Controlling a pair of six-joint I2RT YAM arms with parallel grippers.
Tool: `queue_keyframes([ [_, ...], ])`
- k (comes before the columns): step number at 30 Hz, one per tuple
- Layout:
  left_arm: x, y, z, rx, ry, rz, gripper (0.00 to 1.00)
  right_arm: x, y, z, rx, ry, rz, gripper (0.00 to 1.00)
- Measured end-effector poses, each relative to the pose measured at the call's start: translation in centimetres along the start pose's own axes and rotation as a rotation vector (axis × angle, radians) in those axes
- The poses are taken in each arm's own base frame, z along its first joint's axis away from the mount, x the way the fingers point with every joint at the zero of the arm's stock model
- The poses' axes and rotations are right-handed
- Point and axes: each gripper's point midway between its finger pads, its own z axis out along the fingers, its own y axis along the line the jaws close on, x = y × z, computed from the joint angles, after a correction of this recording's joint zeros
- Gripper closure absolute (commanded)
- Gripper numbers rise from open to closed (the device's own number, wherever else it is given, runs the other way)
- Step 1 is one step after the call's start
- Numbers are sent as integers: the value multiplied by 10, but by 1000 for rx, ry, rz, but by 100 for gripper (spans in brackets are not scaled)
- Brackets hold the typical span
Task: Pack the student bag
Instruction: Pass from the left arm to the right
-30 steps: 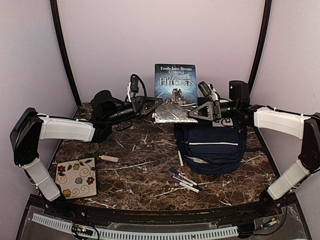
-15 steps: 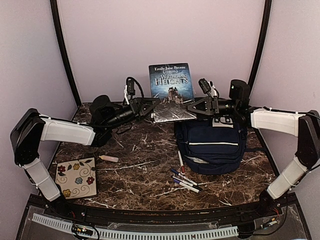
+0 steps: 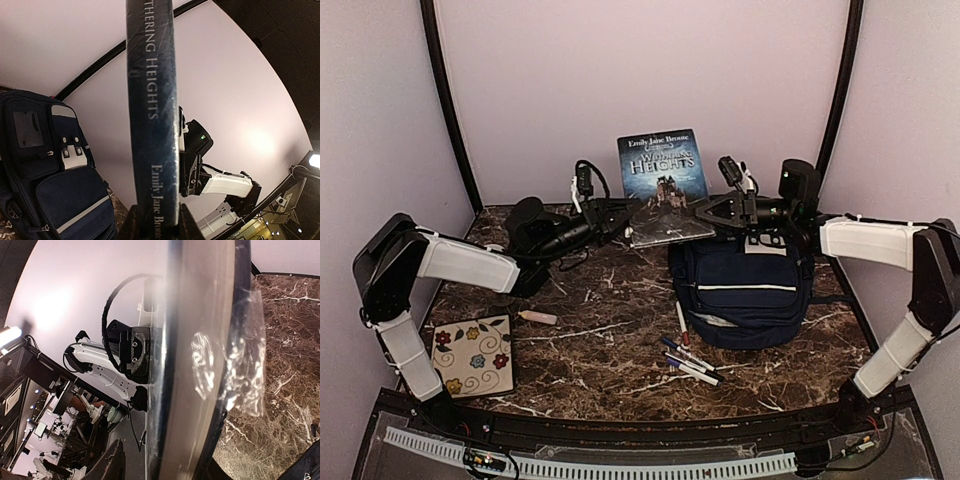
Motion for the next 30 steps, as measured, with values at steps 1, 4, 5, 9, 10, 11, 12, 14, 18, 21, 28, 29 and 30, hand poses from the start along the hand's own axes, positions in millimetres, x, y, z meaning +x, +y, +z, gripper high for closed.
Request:
queue_keyframes([
  [1, 1, 2, 0, -4, 1, -5, 100, 0, -1, 0, 1, 0, 2, 59],
  [4, 4, 7, 1, -13, 8, -13, 100, 1, -8, 2, 4, 4, 22, 59],
  [5, 5, 8, 1, -16, 9, -16, 100, 1, -9, 2, 4, 5, 28, 59],
  [9, 7, 11, 1, -25, 17, -24, 100, -1, -14, 5, 0, 5, 36, 61],
  [10, 9, 12, 1, -29, 20, -27, 100, -2, -15, 5, -2, 4, 42, 63],
  [11, 10, 12, 2, -31, 23, -29, 100, -2, -16, 6, -3, 4, 44, 65],
  [12, 10, 12, 2, -32, 24, -30, 100, -3, -17, 6, -4, 3, 49, 67],
  [14, 10, 12, 2, -33, 25, -31, 100, -3, -18, 6, -5, 0, 58, 76],
  [18, 12, 14, 2, -41, 30, -30, 82, -4, -23, 5, 4, -4, 83, 89],
  [21, 14, 17, 3, -58, 38, -29, 59, -5, -26, 2, 11, -7, 93, 95],
  [28, 10, 33, 4, -193, 48, 12, 41, -13, -51, -31, 92, -54, 163, 100],
  [29, 9, 35, 5, -212, 54, 20, 41, -17, -57, -42, 123, -80, 174, 100],
  [30, 8, 37, 7, -231, 60, 32, 41, -22, -62, -55, 154, -107, 181, 100],
])
